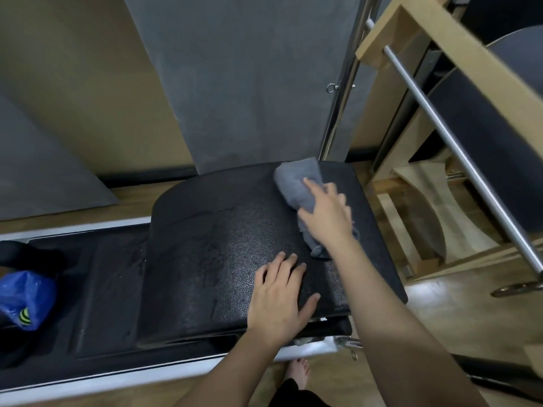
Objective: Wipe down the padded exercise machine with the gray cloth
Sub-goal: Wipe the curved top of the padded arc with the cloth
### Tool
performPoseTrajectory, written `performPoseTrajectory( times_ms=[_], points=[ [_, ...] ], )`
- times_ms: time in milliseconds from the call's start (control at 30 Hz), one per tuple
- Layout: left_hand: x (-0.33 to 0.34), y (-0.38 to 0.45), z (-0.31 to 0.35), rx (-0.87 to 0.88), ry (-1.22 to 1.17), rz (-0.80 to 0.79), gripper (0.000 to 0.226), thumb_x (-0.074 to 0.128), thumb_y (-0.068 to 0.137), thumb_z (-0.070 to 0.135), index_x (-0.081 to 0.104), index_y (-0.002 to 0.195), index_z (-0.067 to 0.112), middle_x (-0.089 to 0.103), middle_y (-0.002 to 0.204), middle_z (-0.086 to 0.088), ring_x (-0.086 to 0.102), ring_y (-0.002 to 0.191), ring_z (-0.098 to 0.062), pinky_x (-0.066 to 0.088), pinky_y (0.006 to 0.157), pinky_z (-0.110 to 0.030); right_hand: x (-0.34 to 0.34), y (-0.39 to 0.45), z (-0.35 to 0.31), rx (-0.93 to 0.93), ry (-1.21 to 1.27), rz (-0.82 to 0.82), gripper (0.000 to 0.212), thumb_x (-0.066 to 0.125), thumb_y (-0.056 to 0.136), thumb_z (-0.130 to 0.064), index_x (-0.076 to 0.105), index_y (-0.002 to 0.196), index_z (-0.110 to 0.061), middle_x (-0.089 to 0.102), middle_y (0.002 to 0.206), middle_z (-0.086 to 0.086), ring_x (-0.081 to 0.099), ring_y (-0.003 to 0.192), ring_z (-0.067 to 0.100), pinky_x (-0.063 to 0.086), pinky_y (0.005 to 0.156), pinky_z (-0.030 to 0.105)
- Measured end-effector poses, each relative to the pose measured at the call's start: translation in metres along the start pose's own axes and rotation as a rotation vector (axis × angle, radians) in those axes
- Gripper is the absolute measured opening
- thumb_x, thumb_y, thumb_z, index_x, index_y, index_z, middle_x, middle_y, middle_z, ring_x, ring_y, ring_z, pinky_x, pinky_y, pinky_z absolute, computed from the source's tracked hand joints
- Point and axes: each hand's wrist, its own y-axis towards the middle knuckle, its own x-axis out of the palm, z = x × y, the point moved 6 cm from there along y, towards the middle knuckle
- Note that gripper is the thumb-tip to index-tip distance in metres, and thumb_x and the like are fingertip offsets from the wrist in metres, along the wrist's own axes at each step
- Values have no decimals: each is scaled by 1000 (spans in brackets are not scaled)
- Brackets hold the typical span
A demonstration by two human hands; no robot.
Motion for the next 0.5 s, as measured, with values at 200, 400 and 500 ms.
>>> performPoseTrajectory(
  times_ms=[200,400,500],
  points=[
    [-2,-1,2,-8,13,-22,59,50,90,60,60,132,20,55,144,-1,43,141,-24,33,107,-42,-14,57,86,562,141,45,62,56,92,-42,32,150,-40,33,147,13,37,130,45,36,105,58],
    [2,0,5,-4,39,-5,60,53,88,59,61,131,19,56,144,-3,45,139,-27,35,106,-44,-14,58,42,412,2,67,68,61,88,-41,34,150,-37,33,145,13,38,127,42,36,101,56],
    [3,0,7,5,53,18,60,56,85,58,62,129,18,58,142,-3,48,137,-27,33,104,-43,-4,42,-11,143,-72,64,72,66,85,-44,35,149,-37,36,142,11,41,122,39,38,97,53]
  ],
)
